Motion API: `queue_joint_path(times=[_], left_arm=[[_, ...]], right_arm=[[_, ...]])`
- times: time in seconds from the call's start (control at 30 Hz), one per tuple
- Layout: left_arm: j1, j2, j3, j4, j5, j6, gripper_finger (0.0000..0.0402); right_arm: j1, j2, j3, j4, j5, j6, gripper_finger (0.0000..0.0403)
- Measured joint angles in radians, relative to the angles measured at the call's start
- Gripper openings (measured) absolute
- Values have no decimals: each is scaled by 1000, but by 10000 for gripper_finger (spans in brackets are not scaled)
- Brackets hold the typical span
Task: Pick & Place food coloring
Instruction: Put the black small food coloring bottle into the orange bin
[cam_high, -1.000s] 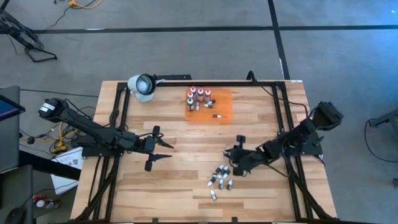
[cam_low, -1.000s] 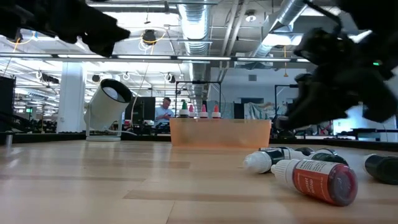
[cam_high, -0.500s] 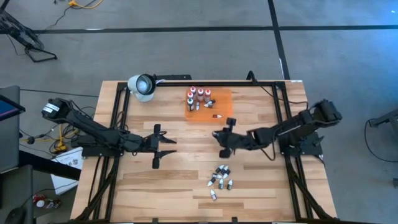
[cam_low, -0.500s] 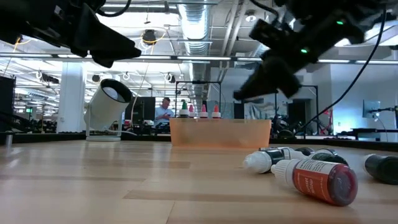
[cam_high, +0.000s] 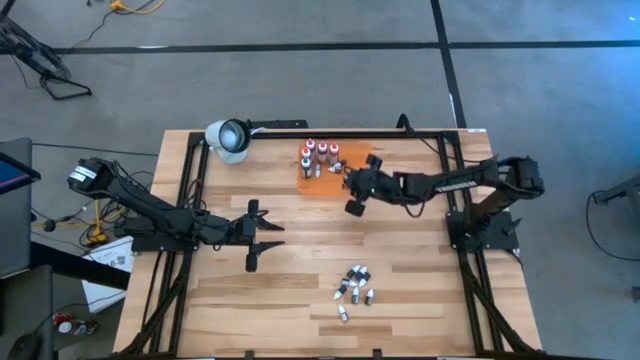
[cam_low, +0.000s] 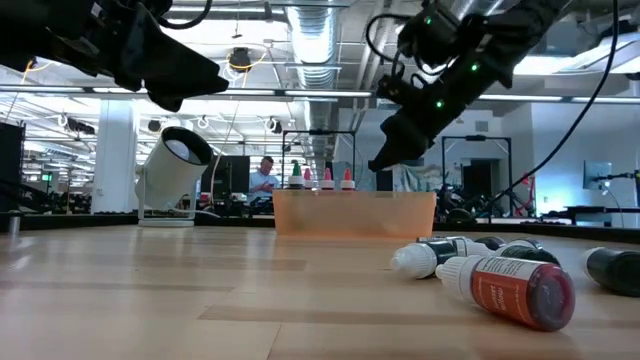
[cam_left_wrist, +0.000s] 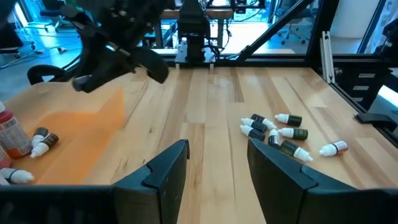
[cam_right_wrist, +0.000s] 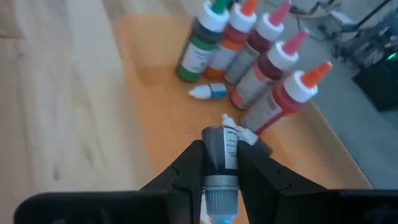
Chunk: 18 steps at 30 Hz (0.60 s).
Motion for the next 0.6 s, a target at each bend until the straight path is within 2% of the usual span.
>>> queue_joint_path(times=[0.3,0.6], left_arm=[[0,0,0,0,0,-46,164],[0,0,0,-1,-1,-54,164]], right_arm=[[-97,38,2,21,-71,18,75],[-142,99,0,29,-67,23,75]])
